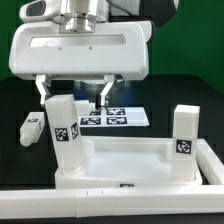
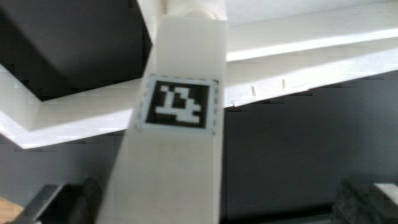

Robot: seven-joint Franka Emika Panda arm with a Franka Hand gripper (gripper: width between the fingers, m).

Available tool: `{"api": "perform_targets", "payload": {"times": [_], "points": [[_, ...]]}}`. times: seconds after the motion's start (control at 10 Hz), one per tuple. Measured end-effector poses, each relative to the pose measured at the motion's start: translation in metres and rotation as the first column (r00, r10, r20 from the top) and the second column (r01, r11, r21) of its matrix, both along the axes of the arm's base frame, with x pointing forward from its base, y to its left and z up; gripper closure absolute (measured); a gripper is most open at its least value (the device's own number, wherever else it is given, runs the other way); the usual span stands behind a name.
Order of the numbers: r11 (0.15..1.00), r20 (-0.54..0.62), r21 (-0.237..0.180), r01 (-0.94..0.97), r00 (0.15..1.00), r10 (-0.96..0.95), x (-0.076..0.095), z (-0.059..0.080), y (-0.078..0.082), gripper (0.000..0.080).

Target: Assemble desk

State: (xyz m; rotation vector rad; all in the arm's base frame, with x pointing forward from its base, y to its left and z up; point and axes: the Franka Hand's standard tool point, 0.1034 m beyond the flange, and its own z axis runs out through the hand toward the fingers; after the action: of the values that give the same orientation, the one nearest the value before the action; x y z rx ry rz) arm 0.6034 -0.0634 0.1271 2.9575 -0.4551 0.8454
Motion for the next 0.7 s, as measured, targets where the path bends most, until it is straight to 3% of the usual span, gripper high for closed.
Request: {"api": "perform_targets", "payload": {"times": [0.2,0.5,0.7], "points": [[0.994,-0.175,0.108,0.011,0.984,0.008,0.008,0.006,0.0,0.0151],[0.977,-0.382,0.212,0.033,0.923,0.052,0.008,0.004,-0.001,0.0151],[0.97,-0.452,0.24,0.044,0.889,0.072,0.005,-0.005,0.001,0.0151]]}}
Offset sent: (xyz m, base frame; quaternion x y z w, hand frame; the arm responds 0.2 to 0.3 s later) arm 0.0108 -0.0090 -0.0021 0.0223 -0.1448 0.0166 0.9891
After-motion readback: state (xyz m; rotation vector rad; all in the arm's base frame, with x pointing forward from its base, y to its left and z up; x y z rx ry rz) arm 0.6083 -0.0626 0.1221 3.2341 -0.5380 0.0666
